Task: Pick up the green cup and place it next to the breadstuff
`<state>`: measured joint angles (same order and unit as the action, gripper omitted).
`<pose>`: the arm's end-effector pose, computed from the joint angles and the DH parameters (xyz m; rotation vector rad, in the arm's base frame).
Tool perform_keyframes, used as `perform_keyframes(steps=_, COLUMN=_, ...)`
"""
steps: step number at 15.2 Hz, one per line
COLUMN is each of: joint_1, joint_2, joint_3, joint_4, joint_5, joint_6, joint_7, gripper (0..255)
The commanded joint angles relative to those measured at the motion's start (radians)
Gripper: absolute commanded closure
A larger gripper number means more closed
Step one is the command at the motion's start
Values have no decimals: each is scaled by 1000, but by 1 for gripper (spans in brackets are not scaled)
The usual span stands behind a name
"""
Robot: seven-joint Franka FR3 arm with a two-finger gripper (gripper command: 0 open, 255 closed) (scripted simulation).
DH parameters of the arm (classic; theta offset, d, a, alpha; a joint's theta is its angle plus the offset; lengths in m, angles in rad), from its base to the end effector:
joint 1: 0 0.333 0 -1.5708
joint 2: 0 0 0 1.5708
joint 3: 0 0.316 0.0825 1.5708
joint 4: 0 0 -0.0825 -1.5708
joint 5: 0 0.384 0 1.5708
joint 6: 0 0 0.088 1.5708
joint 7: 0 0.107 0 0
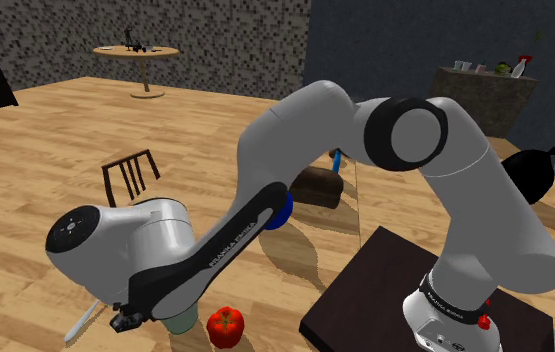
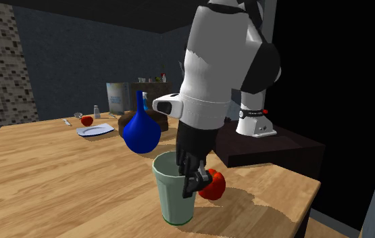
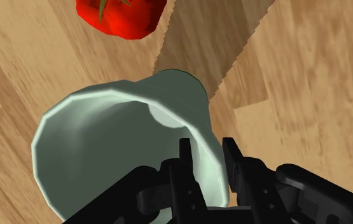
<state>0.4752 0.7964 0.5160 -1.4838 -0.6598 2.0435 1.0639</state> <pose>0.4629 0.5315 0.2344 2.9336 0.2325 0.1663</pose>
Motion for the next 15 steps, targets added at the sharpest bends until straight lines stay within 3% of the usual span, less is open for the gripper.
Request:
perform_keyframes(steps=1, joint_1=-3, joint_2=-15, joint_3=6, joint_4=2, joint_5=8, joint_6=-15, joint_7=-6, gripper=255)
perform_keyframes(steps=15, joint_1=-19, joint_2=-109, joint_3=45, joint_4=36, joint_5=64, joint_6=-131, joint_7=-56, gripper=255)
